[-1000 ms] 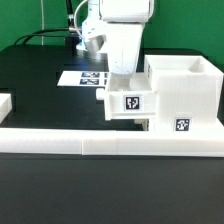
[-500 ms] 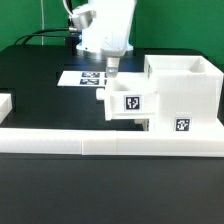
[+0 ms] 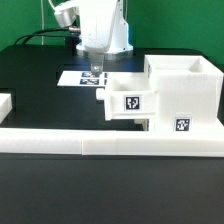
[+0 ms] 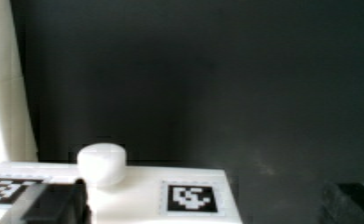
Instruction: Assemble drawer
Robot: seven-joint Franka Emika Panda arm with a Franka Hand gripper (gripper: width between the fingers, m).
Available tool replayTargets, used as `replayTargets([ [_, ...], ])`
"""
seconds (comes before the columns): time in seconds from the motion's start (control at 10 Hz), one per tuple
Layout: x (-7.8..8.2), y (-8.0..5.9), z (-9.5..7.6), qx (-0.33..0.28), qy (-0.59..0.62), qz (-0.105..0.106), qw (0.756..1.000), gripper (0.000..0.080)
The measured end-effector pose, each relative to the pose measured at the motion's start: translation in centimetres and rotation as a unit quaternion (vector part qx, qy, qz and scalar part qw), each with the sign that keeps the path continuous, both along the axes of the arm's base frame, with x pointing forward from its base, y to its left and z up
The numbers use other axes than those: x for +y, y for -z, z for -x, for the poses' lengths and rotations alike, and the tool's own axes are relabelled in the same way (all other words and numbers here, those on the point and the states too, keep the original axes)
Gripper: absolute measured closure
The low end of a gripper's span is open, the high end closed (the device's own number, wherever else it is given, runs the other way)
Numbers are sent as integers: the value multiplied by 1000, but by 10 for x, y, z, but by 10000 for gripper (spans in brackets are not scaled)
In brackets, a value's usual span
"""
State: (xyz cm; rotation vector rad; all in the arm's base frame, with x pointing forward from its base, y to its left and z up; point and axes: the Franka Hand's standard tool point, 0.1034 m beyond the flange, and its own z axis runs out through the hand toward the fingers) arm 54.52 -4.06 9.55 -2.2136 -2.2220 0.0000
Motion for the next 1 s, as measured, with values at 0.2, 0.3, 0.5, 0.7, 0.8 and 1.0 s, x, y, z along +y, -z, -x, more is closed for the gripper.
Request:
replayTargets([
  [0.2, -26, 12, 3, 6, -11, -40, 999, 151],
  [0.3, -33, 16, 3, 5, -15, -59, 998, 151],
  [0.5, -40, 25, 5, 9, -18, -95, 995, 151],
  [0.7, -26, 30, 0, 11, -6, -100, 995, 151],
  [0.8, -24, 31, -3, 11, -5, -101, 995, 151],
  [1.0, -14, 30, -15, 10, 18, -106, 994, 151],
])
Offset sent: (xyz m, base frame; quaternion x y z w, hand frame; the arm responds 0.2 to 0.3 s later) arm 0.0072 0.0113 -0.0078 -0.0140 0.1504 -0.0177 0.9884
